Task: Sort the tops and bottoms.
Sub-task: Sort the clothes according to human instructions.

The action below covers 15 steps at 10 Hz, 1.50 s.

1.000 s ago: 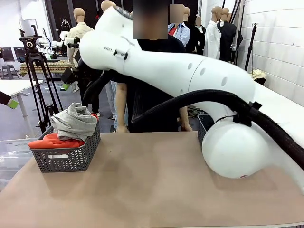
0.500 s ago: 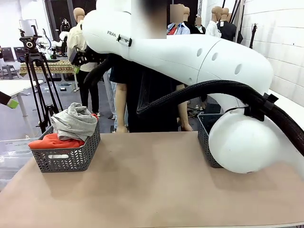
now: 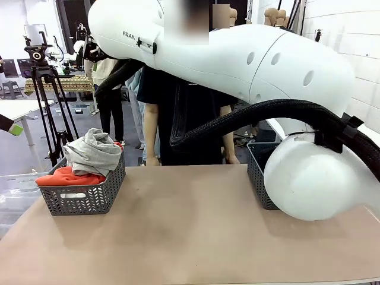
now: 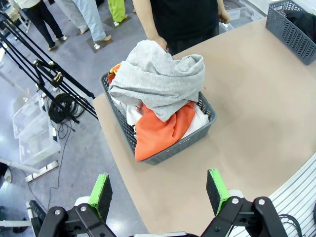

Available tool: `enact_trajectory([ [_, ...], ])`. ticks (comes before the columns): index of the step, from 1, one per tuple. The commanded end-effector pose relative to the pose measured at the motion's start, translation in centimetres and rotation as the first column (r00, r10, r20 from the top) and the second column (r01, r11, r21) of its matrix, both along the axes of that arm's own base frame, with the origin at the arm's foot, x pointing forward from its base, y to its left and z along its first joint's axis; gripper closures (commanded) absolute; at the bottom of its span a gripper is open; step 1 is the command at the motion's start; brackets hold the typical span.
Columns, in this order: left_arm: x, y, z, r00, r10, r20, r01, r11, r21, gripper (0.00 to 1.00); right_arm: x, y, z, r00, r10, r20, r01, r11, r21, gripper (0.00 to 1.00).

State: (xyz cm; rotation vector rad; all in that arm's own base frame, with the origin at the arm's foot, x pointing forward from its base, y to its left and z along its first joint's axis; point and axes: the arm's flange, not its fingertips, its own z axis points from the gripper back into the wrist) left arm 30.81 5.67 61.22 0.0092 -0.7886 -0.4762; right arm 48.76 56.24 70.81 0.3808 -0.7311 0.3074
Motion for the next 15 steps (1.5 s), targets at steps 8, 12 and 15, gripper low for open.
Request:
enact_trajectory([
  [8, 0.0, 0.1, 0.0, 1.000, 0.002, 0.000, -0.002, 1.000, -0.001, 0.00, -1.7, -13.7, 3.8, 0.981, 0.101, -0.164, -0.104, 0.995, -0.009, 0.00],
  [12, 0.0, 0.1, 0.0, 1.000, 0.002, 0.000, -0.002, 1.000, -0.001, 0.00, -4.1, -18.5, 5.0, 0.981, 0.021, -0.193, -0.023, 1.000, -0.012, 0.00],
  [15, 0.0, 0.1, 0.0, 1.000, 0.002, 0.000, -0.002, 1.000, -0.001, 0.00, -5.0, -19.6, 5.1, 0.971, 0.013, -0.237, -0.021, 0.999, -0.031, 0.00],
])
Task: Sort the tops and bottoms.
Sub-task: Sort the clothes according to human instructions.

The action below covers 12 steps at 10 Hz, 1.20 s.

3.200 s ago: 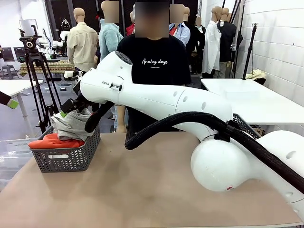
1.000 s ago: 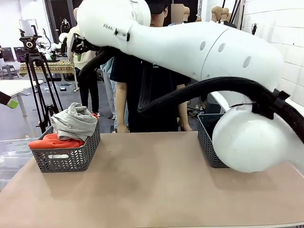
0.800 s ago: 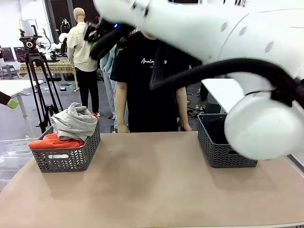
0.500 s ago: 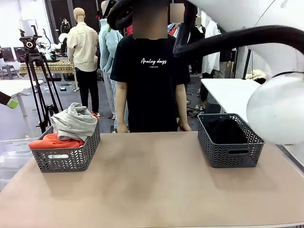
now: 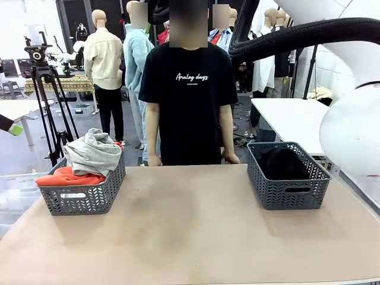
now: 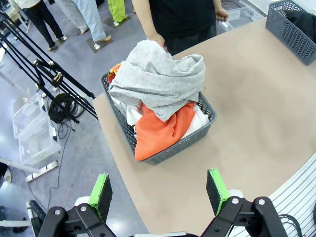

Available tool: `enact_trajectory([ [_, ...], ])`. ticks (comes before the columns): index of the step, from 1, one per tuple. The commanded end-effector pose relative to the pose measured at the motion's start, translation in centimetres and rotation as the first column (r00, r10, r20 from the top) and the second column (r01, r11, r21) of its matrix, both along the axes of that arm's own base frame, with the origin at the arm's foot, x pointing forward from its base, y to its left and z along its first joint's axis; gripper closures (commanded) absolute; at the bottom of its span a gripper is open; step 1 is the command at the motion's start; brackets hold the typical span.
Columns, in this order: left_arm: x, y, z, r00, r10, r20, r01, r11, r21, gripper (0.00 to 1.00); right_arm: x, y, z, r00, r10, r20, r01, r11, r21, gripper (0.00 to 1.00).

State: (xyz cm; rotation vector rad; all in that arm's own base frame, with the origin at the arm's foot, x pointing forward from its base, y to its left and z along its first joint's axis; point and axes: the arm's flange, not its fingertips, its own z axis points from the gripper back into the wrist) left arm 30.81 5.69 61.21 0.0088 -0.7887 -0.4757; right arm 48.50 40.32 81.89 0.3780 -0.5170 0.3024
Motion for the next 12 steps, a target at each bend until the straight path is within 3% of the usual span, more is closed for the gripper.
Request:
enact_trajectory([
  [1, 0.0, 0.0, 0.0, 1.000, 0.002, 0.000, -0.002, 1.000, 0.000, 0.00, -4.5, -3.5, -6.0, 0.998, -0.016, -0.056, 0.015, 1.000, -0.022, 0.00],
  [2, 0.0, 0.0, 0.0, 1.000, 0.002, 0.000, -0.002, 1.000, 0.000, 0.00, -3.8, -3.3, -5.8, 0.999, -0.023, -0.046, 0.022, 0.999, -0.039, 0.00],
  [3, 0.0, 0.0, 0.0, 1.000, 0.002, 0.000, -0.002, 1.000, 0.000, 0.00, -0.2, -0.1, -0.2, 1.000, -0.002, -0.021, 0.002, 1.000, -0.017, 0.00],
  [12, 0.0, 0.0, 0.0, 1.000, 0.002, 0.000, -0.002, 1.000, 0.000, 0.00, -0.2, -0.1, -0.2, 1.000, -0.002, -0.021, 0.002, 1.000, -0.017, 0.00],
])
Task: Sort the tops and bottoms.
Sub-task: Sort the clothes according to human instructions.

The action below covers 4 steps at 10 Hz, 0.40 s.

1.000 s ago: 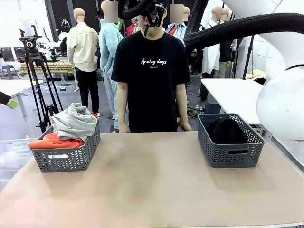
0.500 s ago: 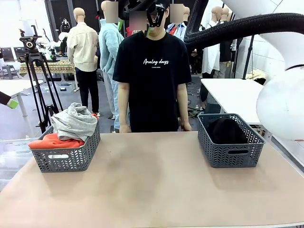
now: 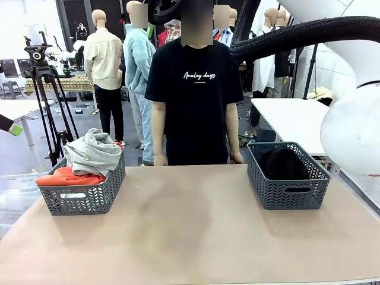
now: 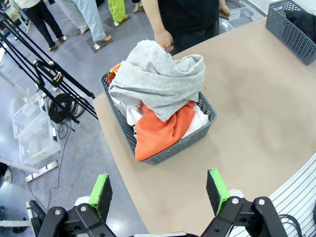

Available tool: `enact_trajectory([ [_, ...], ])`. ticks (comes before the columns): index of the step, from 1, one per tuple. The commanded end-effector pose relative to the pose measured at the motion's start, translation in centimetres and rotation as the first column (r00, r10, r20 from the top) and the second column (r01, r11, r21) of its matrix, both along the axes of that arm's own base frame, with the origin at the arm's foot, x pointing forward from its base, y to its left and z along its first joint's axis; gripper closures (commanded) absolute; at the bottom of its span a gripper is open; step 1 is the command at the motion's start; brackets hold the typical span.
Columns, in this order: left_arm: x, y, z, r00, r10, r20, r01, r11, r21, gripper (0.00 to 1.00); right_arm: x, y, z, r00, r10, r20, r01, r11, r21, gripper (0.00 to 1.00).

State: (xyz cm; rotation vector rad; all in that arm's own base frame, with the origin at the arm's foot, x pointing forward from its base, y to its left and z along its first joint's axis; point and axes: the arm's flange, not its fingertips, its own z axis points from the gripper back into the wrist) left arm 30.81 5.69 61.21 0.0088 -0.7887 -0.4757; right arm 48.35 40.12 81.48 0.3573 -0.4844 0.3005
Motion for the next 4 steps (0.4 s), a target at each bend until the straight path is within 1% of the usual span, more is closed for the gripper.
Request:
enact_trajectory([
  [1, 0.02, 0.03, -0.01, 1.000, 0.002, 0.000, -0.002, 1.000, 0.000, 0.00, -0.02, 0.07, 0.17, 1.000, 0.000, 0.008, 0.000, 1.000, 0.008, 0.00],
  [4, 0.02, 0.03, -0.01, 1.000, 0.002, 0.000, -0.002, 1.000, 0.000, 0.00, -0.02, 0.07, 0.17, 1.000, 0.000, 0.008, 0.000, 1.000, 0.008, 0.00],
])
